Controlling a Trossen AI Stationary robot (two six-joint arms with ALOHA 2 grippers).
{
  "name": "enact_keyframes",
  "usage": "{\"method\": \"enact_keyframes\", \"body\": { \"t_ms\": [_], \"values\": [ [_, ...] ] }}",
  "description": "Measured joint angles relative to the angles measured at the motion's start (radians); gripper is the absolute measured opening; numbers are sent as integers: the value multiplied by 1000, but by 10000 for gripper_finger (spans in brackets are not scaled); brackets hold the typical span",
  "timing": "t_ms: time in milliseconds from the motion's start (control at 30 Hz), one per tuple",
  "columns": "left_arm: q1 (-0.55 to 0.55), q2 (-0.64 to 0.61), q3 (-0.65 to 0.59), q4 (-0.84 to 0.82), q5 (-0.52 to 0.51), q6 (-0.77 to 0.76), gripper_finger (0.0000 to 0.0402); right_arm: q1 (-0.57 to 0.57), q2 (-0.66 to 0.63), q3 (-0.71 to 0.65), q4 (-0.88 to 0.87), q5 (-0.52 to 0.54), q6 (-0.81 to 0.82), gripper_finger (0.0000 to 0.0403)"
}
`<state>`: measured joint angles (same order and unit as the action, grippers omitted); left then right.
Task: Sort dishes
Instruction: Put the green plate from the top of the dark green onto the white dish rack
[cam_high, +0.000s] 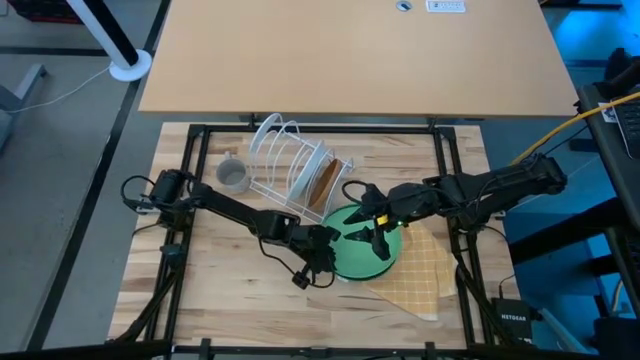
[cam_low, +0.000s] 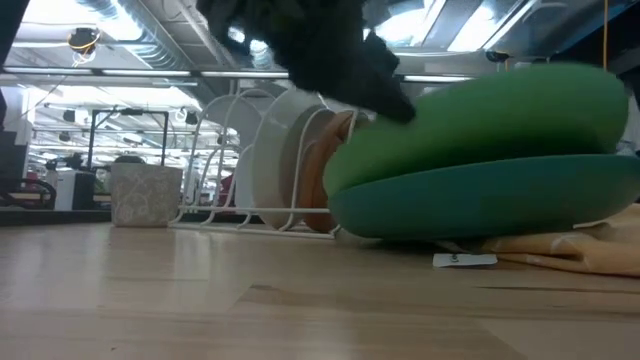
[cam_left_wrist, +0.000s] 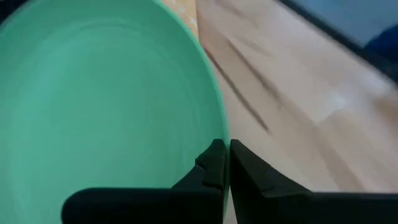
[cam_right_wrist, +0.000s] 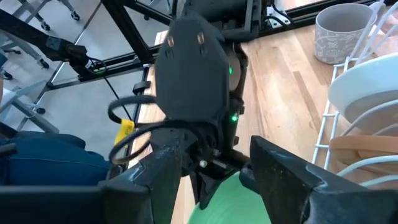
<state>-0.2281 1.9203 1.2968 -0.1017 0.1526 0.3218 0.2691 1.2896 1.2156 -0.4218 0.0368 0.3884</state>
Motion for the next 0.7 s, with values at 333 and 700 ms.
{"method": "enact_keyframes", "body": {
  "t_ms": [333,700],
  "values": [
    [0,-166,0,-1,5,-155,1,0,-27,0,26,57,-54,195],
    [-1,-382,1,-101,2,-267,0,0,-151,1,141,186,-214,195]
  ]
}}
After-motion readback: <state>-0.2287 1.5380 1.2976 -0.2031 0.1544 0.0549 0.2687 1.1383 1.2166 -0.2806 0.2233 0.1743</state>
